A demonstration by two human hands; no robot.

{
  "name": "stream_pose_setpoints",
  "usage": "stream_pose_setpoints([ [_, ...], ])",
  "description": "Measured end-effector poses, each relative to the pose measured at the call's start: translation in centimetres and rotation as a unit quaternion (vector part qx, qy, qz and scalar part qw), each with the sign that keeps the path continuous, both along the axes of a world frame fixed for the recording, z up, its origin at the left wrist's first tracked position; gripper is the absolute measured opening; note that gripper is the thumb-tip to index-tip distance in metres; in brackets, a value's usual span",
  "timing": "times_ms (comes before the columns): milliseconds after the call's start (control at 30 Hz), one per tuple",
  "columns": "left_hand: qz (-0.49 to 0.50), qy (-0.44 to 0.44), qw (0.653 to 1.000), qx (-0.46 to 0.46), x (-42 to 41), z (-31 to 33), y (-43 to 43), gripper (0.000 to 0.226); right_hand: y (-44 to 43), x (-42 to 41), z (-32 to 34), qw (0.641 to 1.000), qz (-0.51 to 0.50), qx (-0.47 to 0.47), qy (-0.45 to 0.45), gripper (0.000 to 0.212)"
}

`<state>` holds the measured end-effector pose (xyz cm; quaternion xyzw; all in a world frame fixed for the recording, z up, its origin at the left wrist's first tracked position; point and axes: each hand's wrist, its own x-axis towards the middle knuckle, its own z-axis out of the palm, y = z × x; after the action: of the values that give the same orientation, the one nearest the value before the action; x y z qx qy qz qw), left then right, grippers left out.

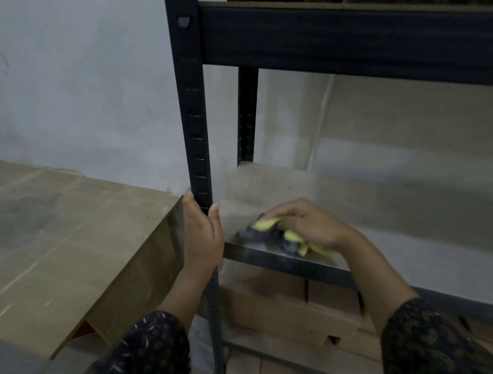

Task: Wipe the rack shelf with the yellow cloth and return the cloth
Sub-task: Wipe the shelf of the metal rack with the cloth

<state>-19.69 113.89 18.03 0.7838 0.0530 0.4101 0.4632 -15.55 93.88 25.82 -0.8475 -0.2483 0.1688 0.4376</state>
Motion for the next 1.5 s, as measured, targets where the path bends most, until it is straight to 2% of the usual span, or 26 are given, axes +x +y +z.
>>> stream_pose_setpoints([
  [67,-0.002,0.009,1.000,-0.004,-0.2,0.3,-0.1,0.066,-1.1,1.9,-0.9,0.987,-0.145,0.057,-0.034,0.037],
  [133,-0.007,0.014,1.000,0.003,-0.6,0.5,-0.1,0.063,-0.8,3.8,-2.8,0.969,-0.231,-0.012,-0.086,0.039],
  [233,-0.021,0.024,0.999,0.006,-1.2,0.9,0.0,0.061,1.6,3.6,-4.2,0.965,-0.199,-0.124,-0.115,0.045],
  [367,-0.029,0.029,0.999,0.008,-1.8,1.2,-0.1,0.063,4.1,0.1,-3.5,0.980,-0.107,-0.099,-0.137,0.041],
  [433,-0.033,0.026,0.999,0.015,-1.9,1.2,-0.1,0.056,4.1,-1.8,-3.3,0.983,-0.044,-0.101,-0.147,0.042],
  [600,-0.038,0.031,0.998,0.042,-2.3,1.4,0.0,0.036,1.3,-5.7,-2.1,0.994,0.039,-0.071,-0.075,0.044],
  [667,-0.040,0.041,0.997,0.044,-2.3,1.6,0.0,0.035,-0.5,-6.6,-1.4,1.000,0.003,-0.006,-0.023,0.043],
  [767,-0.034,0.052,0.997,0.047,-2.3,1.8,0.0,0.032,-3.1,-5.5,-1.1,0.977,-0.181,0.110,-0.022,0.044],
  [800,-0.035,0.054,0.997,0.048,-2.3,1.8,0.1,0.031,-3.6,-4.5,-1.5,0.967,-0.228,0.110,-0.041,0.042],
  [833,-0.035,0.057,0.997,0.048,-2.3,1.9,0.1,0.031,-3.7,-3.4,-2.1,0.962,-0.256,0.068,-0.069,0.040],
  [867,-0.035,0.061,0.996,0.047,-2.4,1.9,0.2,0.031,-3.6,-2.5,-2.8,0.960,-0.263,-0.012,-0.096,0.040],
  [933,-0.033,0.070,0.996,0.049,-2.4,2.0,0.3,0.032,-2.5,-1.7,-4.0,0.948,-0.245,-0.149,-0.136,0.046],
  [967,-0.031,0.073,0.996,0.049,-2.4,2.0,0.3,0.033,-1.3,-1.9,-4.3,0.947,-0.234,-0.167,-0.140,0.048],
  [1133,-0.034,0.068,0.996,0.055,-2.6,2.1,0.3,0.035,3.0,-6.9,-4.0,0.973,-0.134,-0.092,-0.167,0.043],
  [1267,-0.039,0.065,0.995,0.060,-2.5,2.0,0.7,0.036,1.0,-9.4,-2.3,0.994,-0.102,0.009,-0.038,0.041],
  [1333,-0.038,0.071,0.995,0.054,-2.4,2.0,0.5,0.033,-1.4,-9.3,-1.5,0.980,-0.184,0.056,-0.041,0.041],
  [1400,-0.033,0.072,0.996,0.052,-2.4,2.0,0.3,0.032,-4.6,-8.0,-1.2,0.937,-0.323,0.054,-0.118,0.041],
  [1467,-0.029,0.070,0.996,0.049,-2.4,2.0,0.2,0.032,-8.1,-6.2,-2.2,0.878,-0.435,-0.048,-0.195,0.038],
  [1500,-0.027,0.070,0.996,0.049,-2.4,2.1,0.2,0.032,-9.6,-5.5,-2.9,0.860,-0.457,-0.115,-0.197,0.037],
])
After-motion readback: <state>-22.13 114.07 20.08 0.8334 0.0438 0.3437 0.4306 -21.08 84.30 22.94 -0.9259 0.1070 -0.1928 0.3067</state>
